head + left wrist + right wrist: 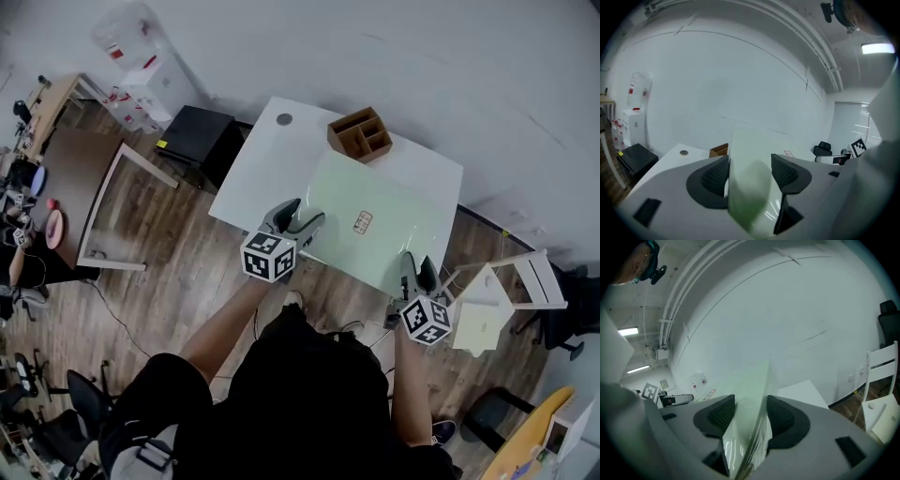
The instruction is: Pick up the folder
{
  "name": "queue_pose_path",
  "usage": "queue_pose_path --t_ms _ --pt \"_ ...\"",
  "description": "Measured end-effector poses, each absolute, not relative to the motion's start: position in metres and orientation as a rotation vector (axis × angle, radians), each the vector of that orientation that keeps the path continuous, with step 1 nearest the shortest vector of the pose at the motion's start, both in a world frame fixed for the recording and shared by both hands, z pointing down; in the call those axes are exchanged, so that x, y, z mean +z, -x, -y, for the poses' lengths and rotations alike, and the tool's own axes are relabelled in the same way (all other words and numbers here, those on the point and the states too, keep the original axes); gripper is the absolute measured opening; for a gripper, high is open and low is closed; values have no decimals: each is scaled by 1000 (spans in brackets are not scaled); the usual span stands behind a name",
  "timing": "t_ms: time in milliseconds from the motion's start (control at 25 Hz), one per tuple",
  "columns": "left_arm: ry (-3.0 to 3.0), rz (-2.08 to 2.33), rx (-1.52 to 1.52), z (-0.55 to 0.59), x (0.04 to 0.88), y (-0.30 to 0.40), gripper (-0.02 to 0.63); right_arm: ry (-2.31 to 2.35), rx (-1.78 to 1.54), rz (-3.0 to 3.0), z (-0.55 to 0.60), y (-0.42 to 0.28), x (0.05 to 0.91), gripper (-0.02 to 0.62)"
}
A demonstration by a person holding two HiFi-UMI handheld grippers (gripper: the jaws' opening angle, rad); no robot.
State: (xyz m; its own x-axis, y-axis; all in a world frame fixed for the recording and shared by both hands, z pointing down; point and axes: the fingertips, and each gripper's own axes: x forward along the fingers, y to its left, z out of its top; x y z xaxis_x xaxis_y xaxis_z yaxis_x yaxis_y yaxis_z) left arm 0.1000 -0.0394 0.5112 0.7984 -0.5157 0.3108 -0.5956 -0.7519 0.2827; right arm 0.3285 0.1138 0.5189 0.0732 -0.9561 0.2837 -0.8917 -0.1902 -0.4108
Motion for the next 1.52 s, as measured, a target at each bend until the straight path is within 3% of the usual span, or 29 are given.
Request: queue_pose_path --t_ms 680,1520 --pt "-2742 881 101 -9 428 -126 295 2197 -440 -1886 -162 -356 432 232" --pt "-2730 946 -60 4 408 -46 293 2202 -294 -1932 -131 -287 400 221"
